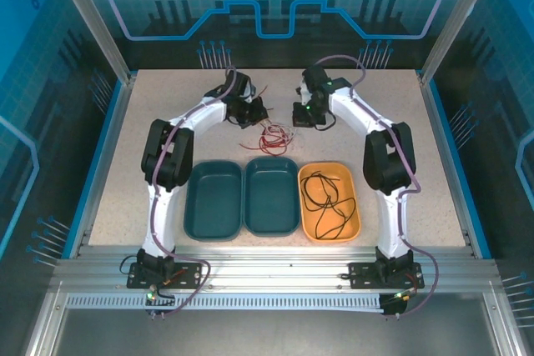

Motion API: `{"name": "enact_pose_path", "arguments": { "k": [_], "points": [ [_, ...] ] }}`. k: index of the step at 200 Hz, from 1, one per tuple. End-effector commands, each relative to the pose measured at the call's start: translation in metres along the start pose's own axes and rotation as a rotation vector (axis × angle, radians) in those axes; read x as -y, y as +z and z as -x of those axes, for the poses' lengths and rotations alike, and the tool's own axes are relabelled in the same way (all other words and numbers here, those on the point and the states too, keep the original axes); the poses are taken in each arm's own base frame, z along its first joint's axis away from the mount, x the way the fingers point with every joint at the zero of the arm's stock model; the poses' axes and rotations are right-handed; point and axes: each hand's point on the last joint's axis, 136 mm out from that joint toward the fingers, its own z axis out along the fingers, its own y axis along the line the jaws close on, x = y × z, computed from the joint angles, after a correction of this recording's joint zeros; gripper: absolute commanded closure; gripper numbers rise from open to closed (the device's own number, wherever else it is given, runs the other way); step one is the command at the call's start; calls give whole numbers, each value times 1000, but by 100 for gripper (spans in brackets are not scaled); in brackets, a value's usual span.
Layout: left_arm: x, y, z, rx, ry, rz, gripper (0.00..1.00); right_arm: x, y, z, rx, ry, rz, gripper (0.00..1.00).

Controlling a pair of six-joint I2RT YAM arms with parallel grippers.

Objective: Untangle the cables

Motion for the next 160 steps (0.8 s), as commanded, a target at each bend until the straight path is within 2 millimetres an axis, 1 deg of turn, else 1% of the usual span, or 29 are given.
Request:
{"name": "enact_pose_path", "arguments": {
  "k": [1, 19, 37, 66, 95, 125, 141, 150, 160],
  "points": [
    [0, -32, 31, 94, -13, -12, 100, -3, -38, 25, 94, -5, 25, 97],
    [-5, -48, 44, 141, -28, -25, 100, 2, -55, 36, 136, 0, 24, 99],
    [-4, -62, 55, 175, -33, -51, 100, 1, -73, 46, 187, -9, 31, 100],
    [7, -86, 70, 230, -11, -85, 100, -9, -108, 64, 274, -52, 47, 100],
    [12, -104, 78, 268, -1, -95, 100, -23, -142, 76, 354, -82, 70, 98],
    [18, -124, 79, 307, 13, -110, 100, -39, -173, 78, 416, -107, 111, 96],
    [18, -132, 76, 323, 23, -104, 100, -43, -186, 77, 445, -115, 115, 96],
    [16, -136, 76, 332, 23, -96, 100, -43, -193, 75, 460, -118, 113, 94],
    [13, -140, 75, 339, 18, -92, 100, -42, -196, 73, 467, -119, 105, 91]
  ]
}}
